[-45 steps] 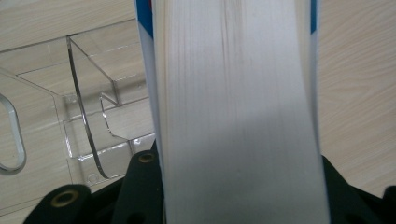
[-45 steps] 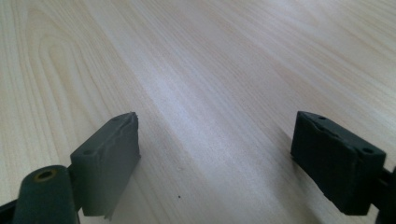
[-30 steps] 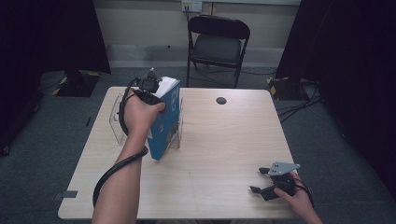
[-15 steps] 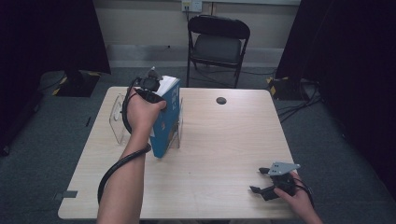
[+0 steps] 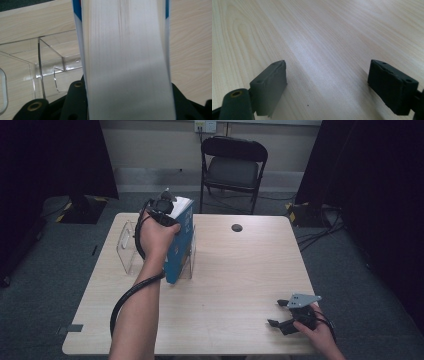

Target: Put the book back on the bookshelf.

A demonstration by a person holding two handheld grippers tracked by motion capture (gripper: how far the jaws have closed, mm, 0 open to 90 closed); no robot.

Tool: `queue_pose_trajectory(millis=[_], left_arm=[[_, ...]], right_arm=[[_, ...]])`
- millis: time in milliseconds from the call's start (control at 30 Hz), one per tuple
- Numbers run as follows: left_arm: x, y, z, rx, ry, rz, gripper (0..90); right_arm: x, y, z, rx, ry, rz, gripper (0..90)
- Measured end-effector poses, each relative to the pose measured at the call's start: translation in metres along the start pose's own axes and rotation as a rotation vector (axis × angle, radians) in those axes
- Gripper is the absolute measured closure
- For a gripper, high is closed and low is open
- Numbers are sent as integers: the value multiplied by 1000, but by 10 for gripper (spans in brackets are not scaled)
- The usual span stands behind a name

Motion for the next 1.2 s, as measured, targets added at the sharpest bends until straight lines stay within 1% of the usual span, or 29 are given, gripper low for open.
queue_pose_trajectory(millis=[67, 200, 300, 333, 400, 433, 633, 733, 800, 833, 867, 967, 1033, 1067, 1200], left_arm=[[0, -1, 0, 8, 7, -8, 619], [-1, -4, 0, 15, 9, -18, 619], [-2, -6, 1, 17, 26, -19, 619], [-3, -7, 2, 15, 26, -17, 619], [-4, -10, 4, 21, 33, -24, 618], [-4, -11, 5, 34, 32, -25, 618], [-6, -13, 9, 59, 17, -39, 608], [-4, -9, 11, 79, 19, -23, 595], [-2, -5, 12, 73, 3, -15, 584], [-1, -3, 14, 69, 2, -12, 572], [-1, -1, 15, 64, 2, -11, 561], [-2, 5, 18, 84, -5, -20, 528], [-4, 6, 23, 63, -6, -12, 519], [-4, 6, 26, 45, -7, -14, 515], [-5, 8, 36, 49, -13, -3, 515]], right_arm=[[0, 0, 0, -1, -2, -2, 152], [-1, 0, 0, 0, -4, -4, 152], [-1, 0, 0, 1, -5, -6, 152], [-1, 0, 0, 2, -5, -6, 152], [-1, 0, 0, 0, -4, -5, 152], [-1, 0, 0, 1, -6, -6, 152], [-1, 1, 1, -2, -6, -1, 153], [-1, 1, 1, -2, -5, 0, 152], [-1, 1, 1, -2, -4, -1, 153], [-1, 1, 1, -3, -4, -1, 153], [-1, 1, 1, -2, -3, 0, 153], [-1, 1, 1, -2, -5, 0, 153], [-2, 1, 1, -1, -4, 0, 152], [-2, 1, 1, -2, -3, 0, 153], [-2, 1, 1, -1, -1, 0, 153]])
Point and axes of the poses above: each handheld gripper's, and its own axes: y roughly backward along the jaws, z roughly out of its underside, x roughly to its right, the point moved 4 cm from there along -y, roughly forward along the jaws, and after that the axes turned 5 degrees about z, right-handed, at the moved point
